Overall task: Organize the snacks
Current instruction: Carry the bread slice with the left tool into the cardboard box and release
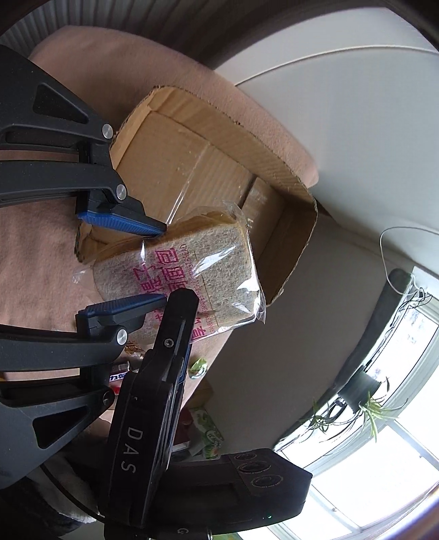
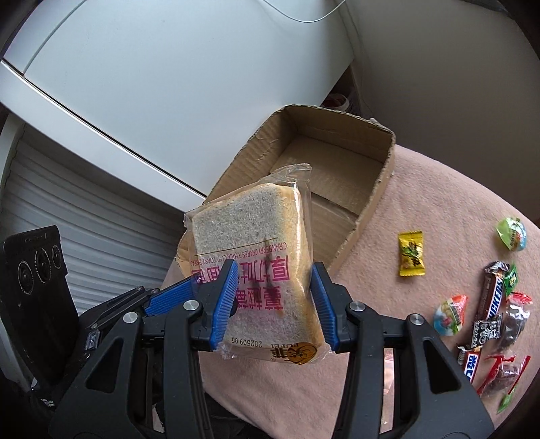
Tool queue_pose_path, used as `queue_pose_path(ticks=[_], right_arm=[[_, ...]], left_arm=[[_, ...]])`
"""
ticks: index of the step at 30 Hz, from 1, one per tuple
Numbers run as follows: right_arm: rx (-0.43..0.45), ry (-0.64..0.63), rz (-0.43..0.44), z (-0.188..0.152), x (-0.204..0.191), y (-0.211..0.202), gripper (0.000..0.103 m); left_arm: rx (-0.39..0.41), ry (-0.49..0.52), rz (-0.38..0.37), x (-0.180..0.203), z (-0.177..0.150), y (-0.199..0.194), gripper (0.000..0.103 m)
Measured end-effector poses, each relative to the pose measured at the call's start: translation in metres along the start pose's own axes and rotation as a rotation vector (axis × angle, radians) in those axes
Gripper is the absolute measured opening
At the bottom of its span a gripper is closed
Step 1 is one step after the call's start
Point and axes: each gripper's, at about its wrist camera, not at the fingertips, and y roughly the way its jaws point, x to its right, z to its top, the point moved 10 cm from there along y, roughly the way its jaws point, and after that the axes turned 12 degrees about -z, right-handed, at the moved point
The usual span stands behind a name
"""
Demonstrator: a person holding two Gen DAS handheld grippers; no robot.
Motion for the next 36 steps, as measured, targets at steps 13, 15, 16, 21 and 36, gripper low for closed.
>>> queue_pose_path(ticks=[13,15,16,21,36], right_arm=[[-0.038,-0.046,-0.007,0.013,-0.028,0.032,0.048],[-0.031,-0.053,-0.039,0.014,-0.027,0.033,0.054],[-0.022,-0.059,-0.055,0.014,-0.026,0.032,0.055],[0.009,-0.061,-0.085,0.012,-0.018,0.019,0.062],[0.107,0.037,-0.178,-0.030,0.051,-0.037,0.072]], left_arm=[[0.008,-0.050,0.047,-0.030,0.006,-0.005,0.032],[0.004,-0.042,0.070,-0.032,0.007,-0.003,0.032],[0.001,-0.039,0.089,-0.034,0.008,-0.002,0.032],[0.006,-0.042,0.109,-0.043,0.005,-0.006,0.032],[0.019,0.058,0.086,-0.009,-0.009,-0.015,0.036]])
